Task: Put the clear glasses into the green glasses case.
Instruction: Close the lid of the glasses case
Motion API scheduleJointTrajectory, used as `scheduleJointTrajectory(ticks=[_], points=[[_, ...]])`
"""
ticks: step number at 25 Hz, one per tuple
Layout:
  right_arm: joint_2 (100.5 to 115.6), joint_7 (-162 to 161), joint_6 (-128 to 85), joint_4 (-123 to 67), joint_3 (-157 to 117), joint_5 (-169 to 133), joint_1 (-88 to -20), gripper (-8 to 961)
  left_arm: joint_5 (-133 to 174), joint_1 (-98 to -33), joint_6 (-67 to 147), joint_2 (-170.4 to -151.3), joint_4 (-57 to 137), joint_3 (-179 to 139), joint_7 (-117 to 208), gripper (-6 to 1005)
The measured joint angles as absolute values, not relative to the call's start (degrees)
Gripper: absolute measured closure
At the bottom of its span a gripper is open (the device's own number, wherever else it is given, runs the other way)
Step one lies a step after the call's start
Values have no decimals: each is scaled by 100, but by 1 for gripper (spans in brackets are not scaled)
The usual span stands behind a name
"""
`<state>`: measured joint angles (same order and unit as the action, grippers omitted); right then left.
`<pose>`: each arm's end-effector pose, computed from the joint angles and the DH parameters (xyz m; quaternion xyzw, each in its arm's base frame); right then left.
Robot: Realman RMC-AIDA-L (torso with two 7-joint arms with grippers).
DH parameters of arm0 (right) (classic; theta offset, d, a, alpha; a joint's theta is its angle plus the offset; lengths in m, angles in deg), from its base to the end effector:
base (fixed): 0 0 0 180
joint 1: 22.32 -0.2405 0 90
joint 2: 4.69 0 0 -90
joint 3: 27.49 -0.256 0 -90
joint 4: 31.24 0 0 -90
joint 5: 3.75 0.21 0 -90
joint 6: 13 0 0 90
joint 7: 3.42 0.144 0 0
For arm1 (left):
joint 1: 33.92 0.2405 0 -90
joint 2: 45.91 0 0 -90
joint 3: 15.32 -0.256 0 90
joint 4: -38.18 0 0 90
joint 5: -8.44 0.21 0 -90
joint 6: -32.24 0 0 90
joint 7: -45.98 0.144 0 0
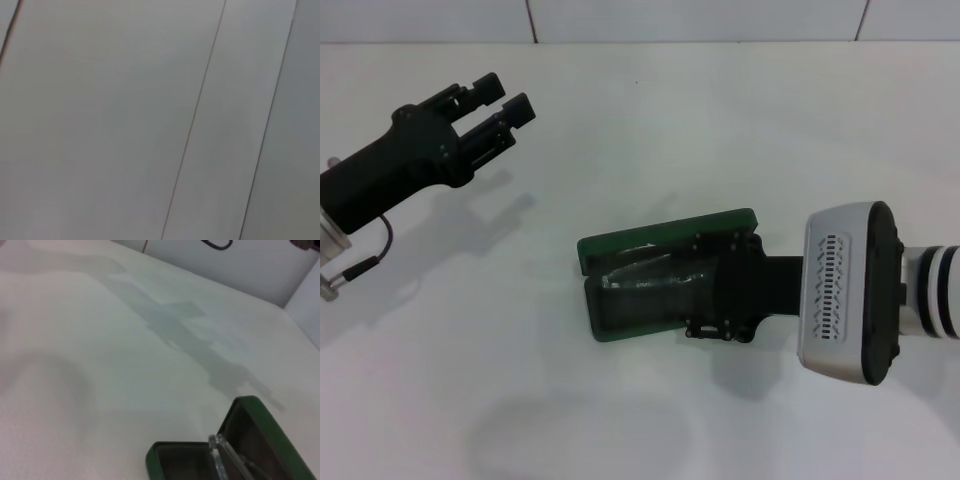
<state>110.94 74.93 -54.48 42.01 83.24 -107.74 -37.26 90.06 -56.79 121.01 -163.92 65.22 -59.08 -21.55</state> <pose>0.1785 0.3019 -0.0925 -0.9702 -0.1288 0.0414 0.2008 -0.2773 0.3154 0.0223 -0.8322 -0.2322 -0.4349 0.2539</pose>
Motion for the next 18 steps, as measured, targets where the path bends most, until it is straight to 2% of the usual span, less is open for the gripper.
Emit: scheduleJointTrajectory(ticks=[18], points=[[11086, 7510, -7910, 4268, 6446, -10843, -3760, 279, 8941, -5715, 12024, -16412, 6499, -5902, -2158, 437]])
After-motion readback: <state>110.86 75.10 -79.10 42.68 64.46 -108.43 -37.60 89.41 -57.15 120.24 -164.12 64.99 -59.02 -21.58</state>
